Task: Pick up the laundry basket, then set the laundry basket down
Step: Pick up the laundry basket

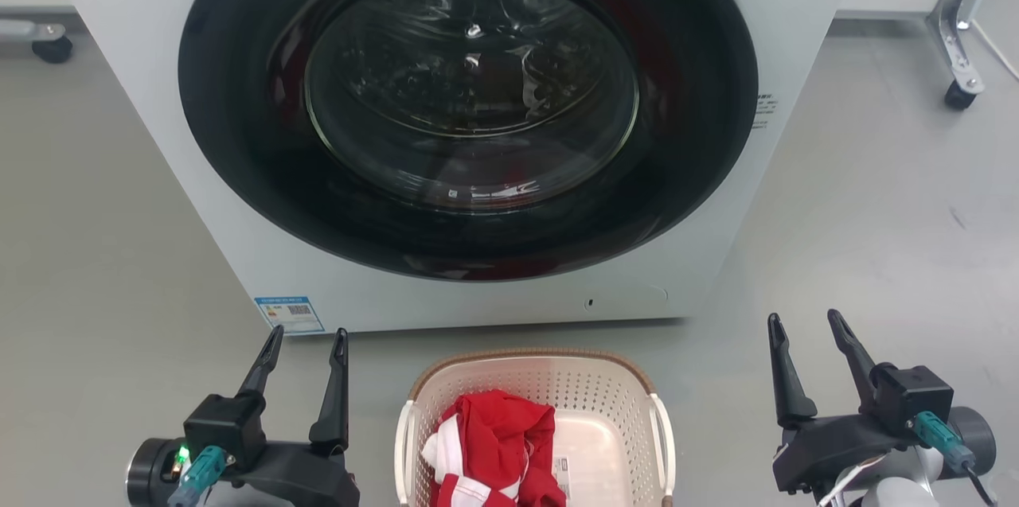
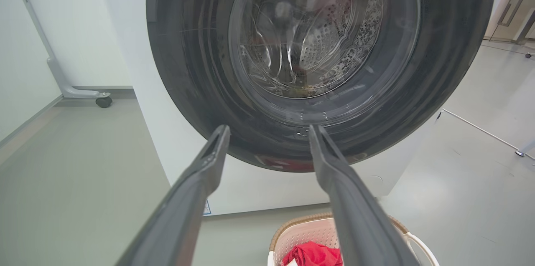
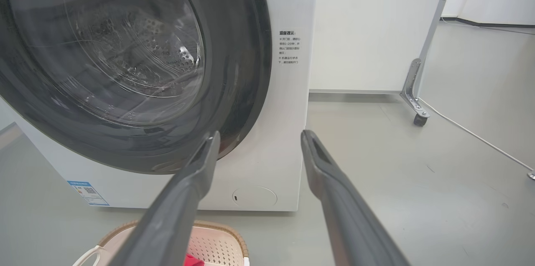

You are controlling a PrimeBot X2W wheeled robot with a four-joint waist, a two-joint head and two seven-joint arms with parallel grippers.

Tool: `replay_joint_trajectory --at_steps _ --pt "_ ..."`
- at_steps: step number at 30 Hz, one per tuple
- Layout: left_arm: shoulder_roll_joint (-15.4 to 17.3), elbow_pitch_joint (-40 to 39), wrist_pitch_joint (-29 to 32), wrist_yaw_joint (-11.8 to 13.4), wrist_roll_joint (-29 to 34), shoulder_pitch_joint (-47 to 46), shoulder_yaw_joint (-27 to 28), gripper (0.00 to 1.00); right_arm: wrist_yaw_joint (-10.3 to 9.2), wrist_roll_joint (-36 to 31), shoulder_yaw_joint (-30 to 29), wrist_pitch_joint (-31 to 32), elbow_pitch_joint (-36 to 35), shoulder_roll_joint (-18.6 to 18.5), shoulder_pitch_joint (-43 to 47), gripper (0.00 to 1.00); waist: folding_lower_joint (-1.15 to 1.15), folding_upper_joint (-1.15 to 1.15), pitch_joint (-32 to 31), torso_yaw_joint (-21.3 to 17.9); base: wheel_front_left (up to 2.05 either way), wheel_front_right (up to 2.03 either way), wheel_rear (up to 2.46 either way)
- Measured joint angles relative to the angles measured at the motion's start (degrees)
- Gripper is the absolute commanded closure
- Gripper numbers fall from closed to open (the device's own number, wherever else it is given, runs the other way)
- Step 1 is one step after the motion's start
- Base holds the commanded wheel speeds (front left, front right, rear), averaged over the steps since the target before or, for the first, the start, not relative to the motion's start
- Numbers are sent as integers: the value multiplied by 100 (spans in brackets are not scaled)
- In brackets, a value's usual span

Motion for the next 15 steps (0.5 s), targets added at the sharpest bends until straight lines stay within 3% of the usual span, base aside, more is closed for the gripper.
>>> replay_joint_trajectory --at_steps 15 --pt "-216 256 163 -1 2 -779 -22 0 26 -30 2 0 218 105 -673 0 1 0 1021 18 0 0 0"
